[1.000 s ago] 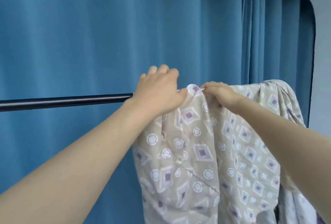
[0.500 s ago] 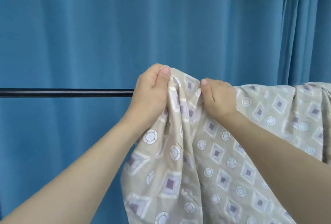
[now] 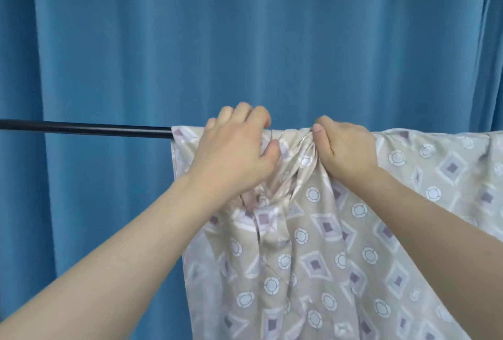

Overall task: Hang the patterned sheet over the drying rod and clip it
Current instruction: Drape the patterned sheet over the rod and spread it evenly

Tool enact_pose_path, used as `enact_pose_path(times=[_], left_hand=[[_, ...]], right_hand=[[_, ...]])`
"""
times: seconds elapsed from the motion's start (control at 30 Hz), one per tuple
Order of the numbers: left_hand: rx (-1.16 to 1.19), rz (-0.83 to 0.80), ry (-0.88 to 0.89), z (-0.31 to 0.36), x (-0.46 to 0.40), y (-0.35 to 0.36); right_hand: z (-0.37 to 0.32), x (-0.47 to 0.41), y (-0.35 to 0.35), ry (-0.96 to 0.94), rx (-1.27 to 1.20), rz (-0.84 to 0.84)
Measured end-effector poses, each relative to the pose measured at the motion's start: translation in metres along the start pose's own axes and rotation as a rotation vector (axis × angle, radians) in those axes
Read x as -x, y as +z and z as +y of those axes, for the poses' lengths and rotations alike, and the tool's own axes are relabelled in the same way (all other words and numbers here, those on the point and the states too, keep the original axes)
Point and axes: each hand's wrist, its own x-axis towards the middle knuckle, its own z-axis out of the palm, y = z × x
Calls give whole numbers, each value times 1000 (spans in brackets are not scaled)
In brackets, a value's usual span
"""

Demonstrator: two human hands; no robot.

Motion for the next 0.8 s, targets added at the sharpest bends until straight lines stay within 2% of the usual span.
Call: enact_pose_path(times=[0.1, 0.17, 0.33, 0.43, 0.53, 0.6, 0.7, 0.8], left_hand=[[-91, -109, -20, 4, -28, 21], [-74, -151, -24, 7, -37, 39], [51, -30, 114, 10, -40, 50], [178, 49, -35, 2, -46, 47], [410, 255, -289, -5, -55, 40], [510, 286, -346, -1, -59, 37], [310, 196, -152, 13, -54, 37], [36, -54, -8, 19, -38, 48]], right_hand=[[2, 5, -5, -46, -43, -45], [1, 5, -8, -53, -81, -73], [16, -3, -19, 69, -137, -206], [28, 2, -18, 151, -21, -252], [33, 8, -14, 166, -22, -259], [30, 11, -12, 165, -13, -254], [31, 12, -8, 218, -29, -209], [34, 10, -14, 262, -158, -166]])
